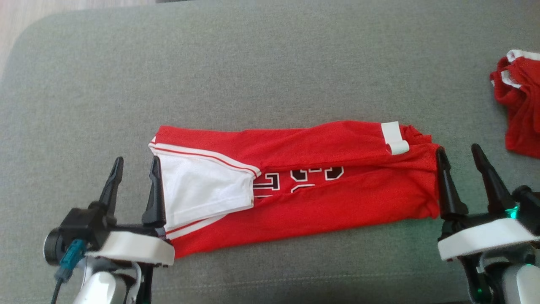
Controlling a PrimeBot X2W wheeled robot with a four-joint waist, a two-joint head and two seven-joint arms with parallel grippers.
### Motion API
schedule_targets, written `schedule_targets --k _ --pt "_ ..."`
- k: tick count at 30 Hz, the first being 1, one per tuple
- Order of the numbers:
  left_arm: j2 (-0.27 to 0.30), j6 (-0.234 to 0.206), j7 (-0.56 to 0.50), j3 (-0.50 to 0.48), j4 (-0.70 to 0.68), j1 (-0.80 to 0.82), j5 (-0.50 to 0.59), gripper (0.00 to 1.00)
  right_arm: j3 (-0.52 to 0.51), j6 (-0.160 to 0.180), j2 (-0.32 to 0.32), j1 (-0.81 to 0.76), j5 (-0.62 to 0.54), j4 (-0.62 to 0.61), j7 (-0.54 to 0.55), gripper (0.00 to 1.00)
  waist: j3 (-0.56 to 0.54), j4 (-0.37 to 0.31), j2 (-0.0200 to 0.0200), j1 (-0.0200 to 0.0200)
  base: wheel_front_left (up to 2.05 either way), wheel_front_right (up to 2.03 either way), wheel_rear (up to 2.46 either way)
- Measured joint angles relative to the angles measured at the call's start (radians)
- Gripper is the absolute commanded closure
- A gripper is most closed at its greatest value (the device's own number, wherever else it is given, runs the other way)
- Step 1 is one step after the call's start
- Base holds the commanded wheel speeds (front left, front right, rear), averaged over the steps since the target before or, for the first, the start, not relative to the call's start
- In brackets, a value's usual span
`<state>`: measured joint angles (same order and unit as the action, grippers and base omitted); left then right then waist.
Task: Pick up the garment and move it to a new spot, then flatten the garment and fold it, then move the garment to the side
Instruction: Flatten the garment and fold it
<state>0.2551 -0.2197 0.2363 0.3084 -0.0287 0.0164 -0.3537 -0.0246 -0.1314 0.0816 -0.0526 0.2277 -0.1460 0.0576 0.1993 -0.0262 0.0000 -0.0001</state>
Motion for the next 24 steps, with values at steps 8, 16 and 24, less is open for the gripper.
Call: schedule_targets --k 8,16,24 --pt "-0.001 0.01 0.003 0.005 0.004 0.059 0.006 0.0 -0.062 0.0 0.02 0.046 0.002 0.11 0.018 0.0 0.06 0.016 0.0 0.0001 0.0 0.0 0.0" --pt "-0.01 0.028 0.012 0.016 0.027 0.117 0.018 0.0 -0.078 0.0 0.033 0.15 0.039 0.29 0.07 0.0 0.13 0.034 0.0 0.0002 0.0 0.0 0.0" --pt "-0.016 0.043 0.013 0.013 0.052 0.137 0.018 0.0 -0.048 0.0 0.02 0.153 0.109 0.338 0.162 0.0 0.153 0.048 0.0 0.0001 0.0 0.0 0.0"
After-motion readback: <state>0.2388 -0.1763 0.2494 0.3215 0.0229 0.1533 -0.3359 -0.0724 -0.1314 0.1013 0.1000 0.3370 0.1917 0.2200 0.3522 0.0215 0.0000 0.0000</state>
